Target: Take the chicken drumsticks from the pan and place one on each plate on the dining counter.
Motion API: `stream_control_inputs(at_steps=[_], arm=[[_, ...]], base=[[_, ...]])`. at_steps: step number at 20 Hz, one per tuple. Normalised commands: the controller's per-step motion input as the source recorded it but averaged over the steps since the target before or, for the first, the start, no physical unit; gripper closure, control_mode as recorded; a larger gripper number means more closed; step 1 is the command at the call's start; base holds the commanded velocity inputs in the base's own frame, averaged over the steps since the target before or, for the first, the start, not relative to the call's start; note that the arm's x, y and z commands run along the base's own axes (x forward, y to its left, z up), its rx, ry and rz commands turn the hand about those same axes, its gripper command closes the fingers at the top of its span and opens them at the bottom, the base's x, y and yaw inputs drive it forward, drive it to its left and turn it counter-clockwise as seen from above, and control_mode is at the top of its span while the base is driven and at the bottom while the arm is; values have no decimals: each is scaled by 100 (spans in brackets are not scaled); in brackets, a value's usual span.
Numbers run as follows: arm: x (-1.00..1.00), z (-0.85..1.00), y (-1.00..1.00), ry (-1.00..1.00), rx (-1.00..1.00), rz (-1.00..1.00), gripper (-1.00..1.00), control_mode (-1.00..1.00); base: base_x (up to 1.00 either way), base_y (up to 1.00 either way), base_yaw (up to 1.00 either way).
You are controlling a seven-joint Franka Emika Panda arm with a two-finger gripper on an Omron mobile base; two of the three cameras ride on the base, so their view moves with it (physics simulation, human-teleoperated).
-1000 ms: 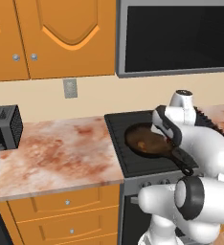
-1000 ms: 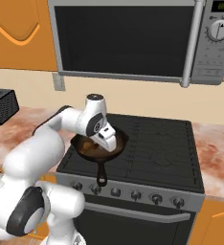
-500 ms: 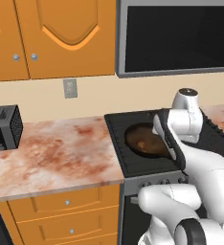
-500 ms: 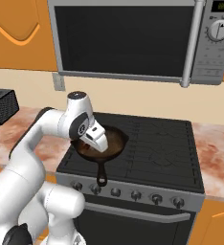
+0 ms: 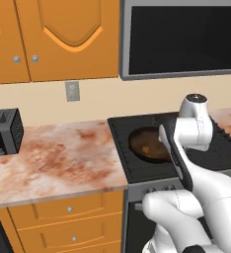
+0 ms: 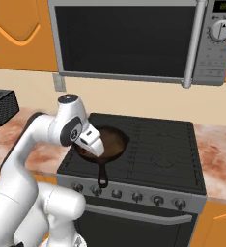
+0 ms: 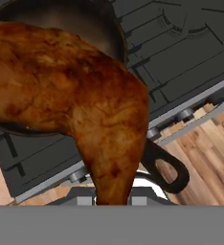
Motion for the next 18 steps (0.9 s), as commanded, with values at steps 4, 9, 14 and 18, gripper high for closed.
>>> stream_control_inputs(at_steps=[4, 9, 14, 18], arm=[[0, 0, 0, 0, 0, 0, 100, 100], [0, 0, 0, 0, 0, 0, 100, 100], [0, 0, 0, 0, 0, 0, 100, 100], [0, 0, 0, 0, 0, 0, 100, 100]], base=[[-53, 2, 1], [-64, 0, 33], [-47, 2, 93], [-19, 4, 100]])
